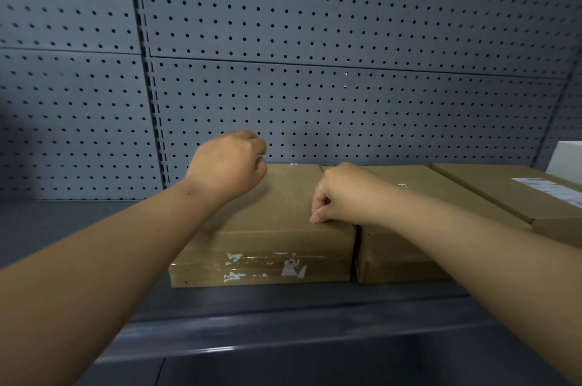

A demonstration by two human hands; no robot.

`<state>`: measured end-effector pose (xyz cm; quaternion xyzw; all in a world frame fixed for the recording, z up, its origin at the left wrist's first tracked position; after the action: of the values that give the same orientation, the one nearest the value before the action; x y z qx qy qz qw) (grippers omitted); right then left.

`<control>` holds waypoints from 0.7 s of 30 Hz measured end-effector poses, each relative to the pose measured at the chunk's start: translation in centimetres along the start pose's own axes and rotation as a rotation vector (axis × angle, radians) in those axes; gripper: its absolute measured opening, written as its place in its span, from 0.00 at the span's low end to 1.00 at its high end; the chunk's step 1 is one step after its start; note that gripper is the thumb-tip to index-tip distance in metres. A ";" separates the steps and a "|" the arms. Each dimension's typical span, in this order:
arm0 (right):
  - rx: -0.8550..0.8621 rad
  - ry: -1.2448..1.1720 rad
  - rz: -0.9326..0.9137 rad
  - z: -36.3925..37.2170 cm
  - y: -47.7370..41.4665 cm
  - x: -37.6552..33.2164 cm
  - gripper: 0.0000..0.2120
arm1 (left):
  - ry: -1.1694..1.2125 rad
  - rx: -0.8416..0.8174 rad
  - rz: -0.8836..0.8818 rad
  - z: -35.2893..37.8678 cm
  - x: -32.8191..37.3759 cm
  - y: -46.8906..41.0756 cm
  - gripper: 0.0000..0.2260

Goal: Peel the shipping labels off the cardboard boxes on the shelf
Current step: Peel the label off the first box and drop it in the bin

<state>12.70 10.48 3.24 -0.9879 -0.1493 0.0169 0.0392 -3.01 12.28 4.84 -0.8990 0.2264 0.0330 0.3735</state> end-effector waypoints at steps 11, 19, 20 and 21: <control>0.078 -0.298 0.117 -0.1 -1.0 1.6 0.08 | 0.100 0.026 0.046 0.2 1.3 -0.1 0.11; 0.152 -0.653 0.137 -2.5 -1.1 2.4 0.08 | 0.303 -0.040 0.113 0.0 4.2 -0.2 0.26; 0.153 -0.659 0.127 -2.6 -1.1 2.3 0.08 | 0.332 -0.032 0.110 0.1 4.3 -0.3 0.22; 0.155 -0.658 0.117 -2.7 -1.1 2.2 0.08 | 0.356 -0.014 0.112 0.1 4.4 -0.3 0.20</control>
<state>14.59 12.00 5.99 -0.9304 -0.0955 0.3483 0.0627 1.06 10.90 3.99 -0.8791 0.3383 -0.1046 0.3189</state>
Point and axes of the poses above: each hand's wrist, its own y-axis away from the middle knuckle, its own z-axis out of the palm, x = y × z, the point moved 5 cm from there along -y, towards the middle knuckle, and after that the axes turned 14 degrees about z, right-handed, at the moved point
